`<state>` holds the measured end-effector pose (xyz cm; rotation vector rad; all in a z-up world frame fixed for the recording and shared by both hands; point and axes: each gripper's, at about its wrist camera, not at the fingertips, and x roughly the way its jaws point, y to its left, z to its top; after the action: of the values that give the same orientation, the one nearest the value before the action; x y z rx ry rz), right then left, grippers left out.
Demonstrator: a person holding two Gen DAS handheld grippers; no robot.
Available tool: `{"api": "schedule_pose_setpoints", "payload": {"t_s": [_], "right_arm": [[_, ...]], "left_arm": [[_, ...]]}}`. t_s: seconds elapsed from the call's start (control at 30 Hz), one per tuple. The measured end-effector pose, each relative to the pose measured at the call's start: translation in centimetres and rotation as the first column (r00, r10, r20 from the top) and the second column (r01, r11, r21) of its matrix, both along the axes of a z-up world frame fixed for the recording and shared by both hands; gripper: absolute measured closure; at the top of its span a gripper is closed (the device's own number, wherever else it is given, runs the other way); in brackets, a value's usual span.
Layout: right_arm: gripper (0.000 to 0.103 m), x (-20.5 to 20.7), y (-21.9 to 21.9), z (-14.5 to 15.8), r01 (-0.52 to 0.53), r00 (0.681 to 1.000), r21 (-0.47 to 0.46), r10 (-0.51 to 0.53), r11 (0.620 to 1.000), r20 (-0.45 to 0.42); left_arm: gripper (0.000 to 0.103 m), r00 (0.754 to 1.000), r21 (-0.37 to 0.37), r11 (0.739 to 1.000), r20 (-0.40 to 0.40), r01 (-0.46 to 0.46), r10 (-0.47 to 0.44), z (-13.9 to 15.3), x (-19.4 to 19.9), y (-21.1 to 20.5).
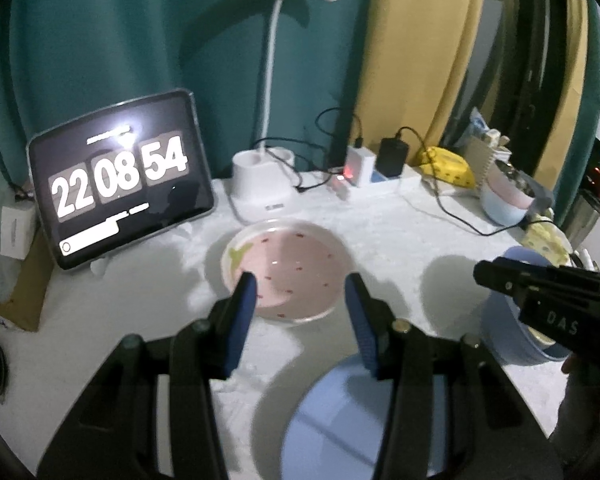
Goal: Organize plates and bowls
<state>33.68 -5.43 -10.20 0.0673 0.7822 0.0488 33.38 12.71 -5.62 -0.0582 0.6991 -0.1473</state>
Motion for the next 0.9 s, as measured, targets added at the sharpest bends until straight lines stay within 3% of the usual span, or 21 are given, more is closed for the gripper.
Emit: {"api": "schedule_pose_setpoints", "payload": {"t_s": [0.4, 0.9], "right_arm": [[0.080, 4.3, 2.5, -1.9, -0.054, 0.997, -0.004, 0.054, 0.999, -0.050], [0.079, 8.7, 4.7, -3.6, -0.126, 0.988, 0.019, 0.128, 0.992, -0.091]], "left_arm": [[0.056, 0.998, -0.007, 0.999, -0.050, -0.043, 0.043, -1.9, 3.5, 2.8], [0.056, 0.993, 0.008, 0.998, -0.098, -0.058, 0.058, -4.5, 7.1, 3.2]]}}
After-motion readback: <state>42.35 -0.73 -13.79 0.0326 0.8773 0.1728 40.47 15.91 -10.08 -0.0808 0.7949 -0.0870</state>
